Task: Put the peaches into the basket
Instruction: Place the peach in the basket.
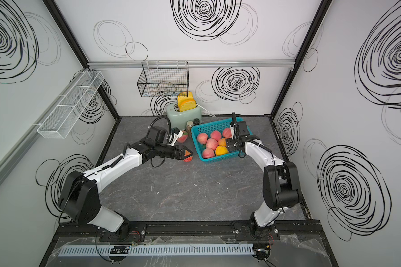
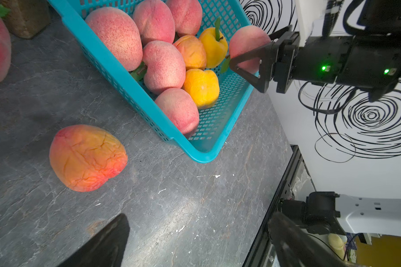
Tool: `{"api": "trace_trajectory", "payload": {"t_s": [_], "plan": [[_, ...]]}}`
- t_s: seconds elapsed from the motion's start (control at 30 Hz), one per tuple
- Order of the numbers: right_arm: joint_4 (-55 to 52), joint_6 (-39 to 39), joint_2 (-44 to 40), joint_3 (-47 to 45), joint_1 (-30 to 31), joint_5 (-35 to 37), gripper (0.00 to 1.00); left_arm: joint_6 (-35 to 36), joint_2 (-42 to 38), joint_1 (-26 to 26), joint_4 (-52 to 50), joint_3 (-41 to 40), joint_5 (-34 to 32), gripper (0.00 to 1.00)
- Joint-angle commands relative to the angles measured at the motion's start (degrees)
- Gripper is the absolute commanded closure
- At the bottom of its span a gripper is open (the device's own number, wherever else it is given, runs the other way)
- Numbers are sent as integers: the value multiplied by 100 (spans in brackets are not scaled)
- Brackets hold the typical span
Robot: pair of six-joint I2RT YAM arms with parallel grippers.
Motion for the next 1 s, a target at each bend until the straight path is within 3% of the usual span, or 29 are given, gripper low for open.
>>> {"api": "trace_trajectory", "payload": {"t_s": [0.0,0.97], "plan": [[-159,-83,70,98,-60,87,30,187,79,16,28,86,-51,2],[-274,-31,588,103,-103,-151,28,294,-19,207,41,-37,-33,1]]}}
